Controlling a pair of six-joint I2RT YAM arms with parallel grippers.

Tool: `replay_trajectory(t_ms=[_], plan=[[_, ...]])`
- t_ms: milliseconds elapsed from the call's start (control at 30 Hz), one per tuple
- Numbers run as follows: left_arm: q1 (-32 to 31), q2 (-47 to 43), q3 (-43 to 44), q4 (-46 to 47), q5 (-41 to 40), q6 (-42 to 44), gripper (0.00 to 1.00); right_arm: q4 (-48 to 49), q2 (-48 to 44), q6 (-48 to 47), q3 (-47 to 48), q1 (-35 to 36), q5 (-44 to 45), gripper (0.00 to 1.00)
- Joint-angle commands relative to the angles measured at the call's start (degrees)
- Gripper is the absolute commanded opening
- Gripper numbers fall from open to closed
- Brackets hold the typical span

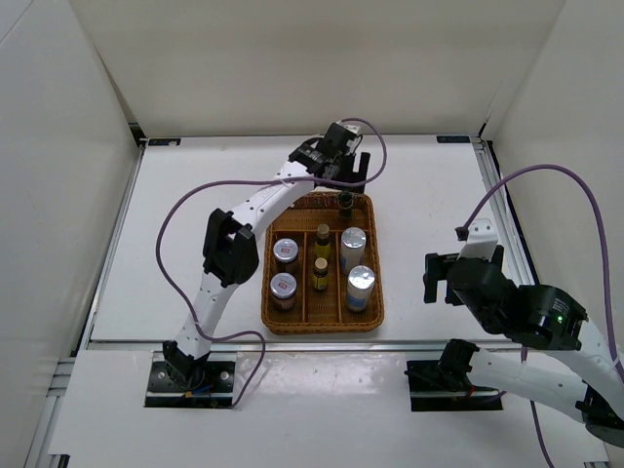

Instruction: Organize the condiment bottles

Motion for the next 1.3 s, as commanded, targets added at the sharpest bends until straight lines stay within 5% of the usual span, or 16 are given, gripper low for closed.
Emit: replay_trajectory(t_ms=[0, 133, 333, 600, 1067, 1267], plan=[[-0.35, -8.21, 4.1, 0.31, -5.2, 2.78, 1.0, 1.24, -0.53, 0.47, 0.05, 0.13, 1.28, 1.0], [1.92, -20.56, 1.04, -0.22, -12.59, 3.93, 1.0, 1.24, -0.53, 0.47, 0.05, 0.13, 1.28, 1.0], [9.74, -37.12, -23.12, -0.22, -15.67, 0.07, 1.0, 1.24, -0.53, 0.47, 0.05, 0.13, 1.28, 1.0], [19.77, -43.02, -46.59, 1.36, -5.23, -2.39, 0.91, 1.24, -1.05, 0.47, 0.05, 0.13, 1.28, 1.0], [21.8, -32.48, -48.9, 2.86, 1.29, -1.78, 0.77, 1.24, -0.53, 0.47, 0.05, 0.13, 1.28, 1.0], [21.8, -31.77, -47.68, 2.86, 0.76, -1.78, 0.47, 1.24, -0.53, 0.47, 0.05, 0.13, 1.28, 1.0]])
